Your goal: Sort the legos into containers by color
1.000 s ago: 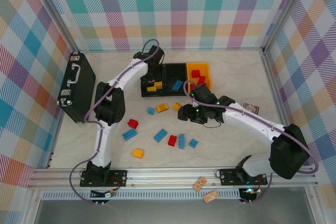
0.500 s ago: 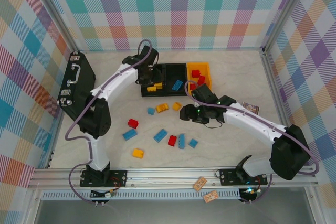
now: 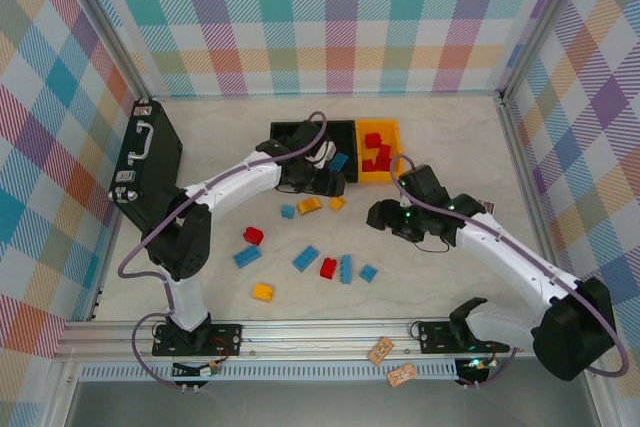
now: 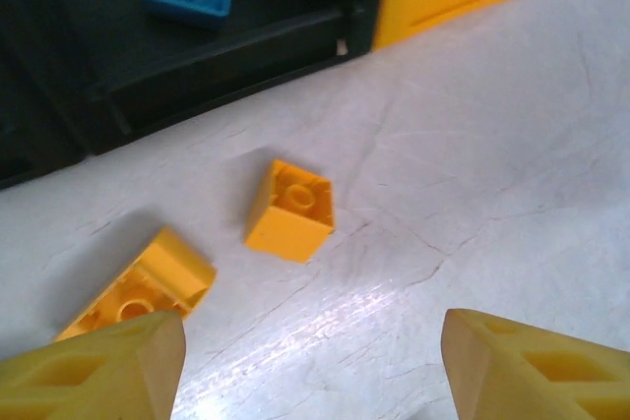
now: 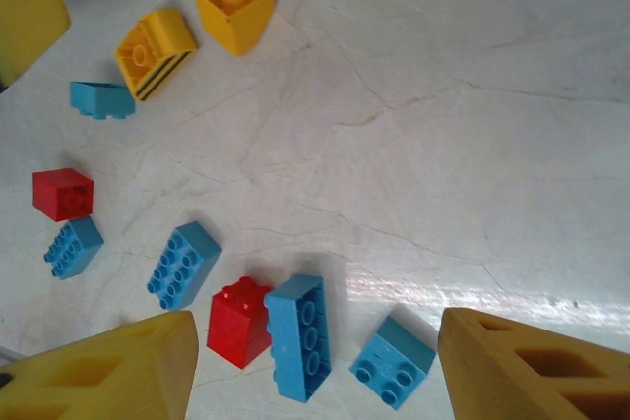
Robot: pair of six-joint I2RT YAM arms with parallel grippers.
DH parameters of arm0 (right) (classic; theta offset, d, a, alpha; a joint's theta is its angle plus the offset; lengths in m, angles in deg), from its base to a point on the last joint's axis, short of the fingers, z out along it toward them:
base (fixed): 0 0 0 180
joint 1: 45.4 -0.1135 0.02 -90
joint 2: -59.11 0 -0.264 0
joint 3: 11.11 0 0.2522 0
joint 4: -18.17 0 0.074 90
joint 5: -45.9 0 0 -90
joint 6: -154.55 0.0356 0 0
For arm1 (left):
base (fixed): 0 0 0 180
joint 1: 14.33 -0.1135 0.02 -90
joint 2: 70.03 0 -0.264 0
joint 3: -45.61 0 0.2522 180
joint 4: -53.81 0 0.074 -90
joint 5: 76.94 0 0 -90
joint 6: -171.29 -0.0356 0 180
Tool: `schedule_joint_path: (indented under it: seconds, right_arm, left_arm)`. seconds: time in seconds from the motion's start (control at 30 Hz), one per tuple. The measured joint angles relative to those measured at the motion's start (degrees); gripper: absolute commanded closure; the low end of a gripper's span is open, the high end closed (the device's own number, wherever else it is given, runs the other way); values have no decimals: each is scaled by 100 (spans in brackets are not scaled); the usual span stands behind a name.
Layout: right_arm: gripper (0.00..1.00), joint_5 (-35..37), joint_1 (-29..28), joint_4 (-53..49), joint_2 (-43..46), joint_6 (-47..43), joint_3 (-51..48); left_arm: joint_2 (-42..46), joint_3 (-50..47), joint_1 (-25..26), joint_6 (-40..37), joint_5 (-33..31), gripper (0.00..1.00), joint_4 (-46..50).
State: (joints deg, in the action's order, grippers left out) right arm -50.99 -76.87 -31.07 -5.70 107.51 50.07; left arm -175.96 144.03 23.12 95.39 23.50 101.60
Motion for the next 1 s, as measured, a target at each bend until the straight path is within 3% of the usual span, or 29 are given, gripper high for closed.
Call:
schedule_joint_path:
  seconds: [0.43, 0.63, 0.8, 1.0]
  right_arm:
    - [34, 44, 76, -289, 925, 184, -466]
    - [34, 46, 76, -337, 1049, 238, -599]
    - [35, 44, 76, -341, 1060, 295, -704]
    - [35, 35, 76, -308, 957, 295, -723]
  left_arm:
    - [-870, 35, 385, -636, -673, 25, -144]
    - [-1237, 271, 444, -780, -883, 31, -142]
    - [-1429, 468, 452, -846, -929, 41, -122]
    - [-1532, 616, 551, -944, -953, 72, -114]
